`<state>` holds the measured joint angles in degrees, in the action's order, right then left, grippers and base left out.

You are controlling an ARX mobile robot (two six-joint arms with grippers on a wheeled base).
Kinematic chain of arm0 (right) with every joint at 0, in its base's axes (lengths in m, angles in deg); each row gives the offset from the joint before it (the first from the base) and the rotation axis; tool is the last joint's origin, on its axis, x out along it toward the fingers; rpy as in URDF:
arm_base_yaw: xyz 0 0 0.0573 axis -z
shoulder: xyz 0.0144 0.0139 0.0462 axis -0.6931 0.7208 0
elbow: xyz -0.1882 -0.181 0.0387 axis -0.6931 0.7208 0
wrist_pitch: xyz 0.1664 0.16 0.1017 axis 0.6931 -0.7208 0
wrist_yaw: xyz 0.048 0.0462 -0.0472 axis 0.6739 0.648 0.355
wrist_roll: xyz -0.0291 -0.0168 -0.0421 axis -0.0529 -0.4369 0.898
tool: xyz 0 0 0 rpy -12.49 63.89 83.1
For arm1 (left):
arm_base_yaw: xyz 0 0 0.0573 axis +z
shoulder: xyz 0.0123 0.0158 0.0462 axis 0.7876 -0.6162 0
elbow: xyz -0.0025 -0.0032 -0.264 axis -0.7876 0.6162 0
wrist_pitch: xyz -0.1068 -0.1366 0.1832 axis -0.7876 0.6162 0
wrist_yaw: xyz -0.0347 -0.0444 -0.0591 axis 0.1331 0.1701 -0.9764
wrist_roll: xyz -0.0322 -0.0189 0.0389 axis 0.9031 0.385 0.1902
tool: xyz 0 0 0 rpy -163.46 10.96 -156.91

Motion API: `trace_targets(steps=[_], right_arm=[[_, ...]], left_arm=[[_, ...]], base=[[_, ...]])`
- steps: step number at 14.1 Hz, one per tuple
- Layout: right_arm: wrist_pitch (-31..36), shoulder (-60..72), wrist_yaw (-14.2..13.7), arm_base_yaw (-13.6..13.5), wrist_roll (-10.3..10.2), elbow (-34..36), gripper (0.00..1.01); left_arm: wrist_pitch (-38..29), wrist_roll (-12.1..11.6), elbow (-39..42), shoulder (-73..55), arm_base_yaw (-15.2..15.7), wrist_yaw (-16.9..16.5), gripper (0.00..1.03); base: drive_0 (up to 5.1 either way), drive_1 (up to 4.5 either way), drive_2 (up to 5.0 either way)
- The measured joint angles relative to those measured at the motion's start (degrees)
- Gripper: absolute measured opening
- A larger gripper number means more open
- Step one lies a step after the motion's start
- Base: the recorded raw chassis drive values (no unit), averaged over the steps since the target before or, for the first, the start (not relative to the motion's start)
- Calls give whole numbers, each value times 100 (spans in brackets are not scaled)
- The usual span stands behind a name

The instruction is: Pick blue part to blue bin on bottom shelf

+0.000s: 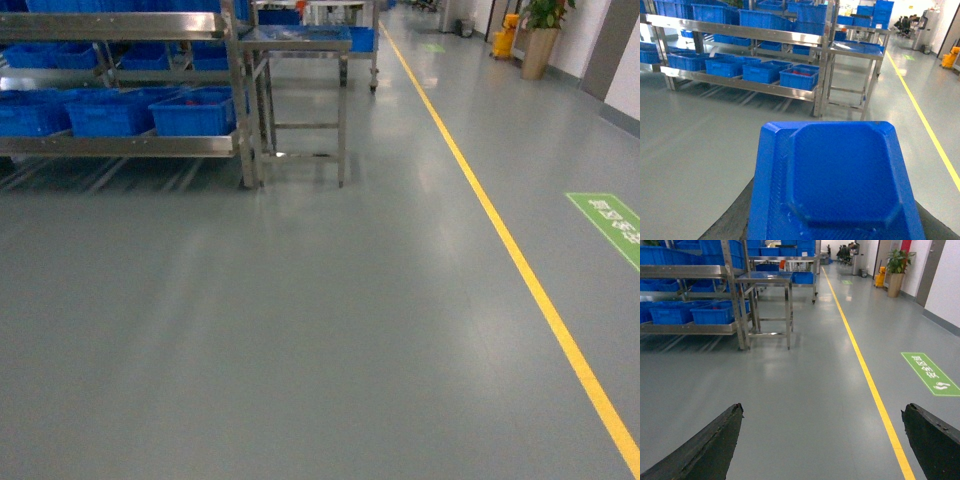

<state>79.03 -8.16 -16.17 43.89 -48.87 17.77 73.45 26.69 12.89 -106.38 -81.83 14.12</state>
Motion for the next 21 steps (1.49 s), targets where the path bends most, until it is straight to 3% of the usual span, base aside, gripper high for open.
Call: trace_targets(steps=[21], right_arm=[[2,0,0,0,0,0,98]], left_arm=[[-2,0,0,7,-2,7,43]], base=[[0,420,-420]])
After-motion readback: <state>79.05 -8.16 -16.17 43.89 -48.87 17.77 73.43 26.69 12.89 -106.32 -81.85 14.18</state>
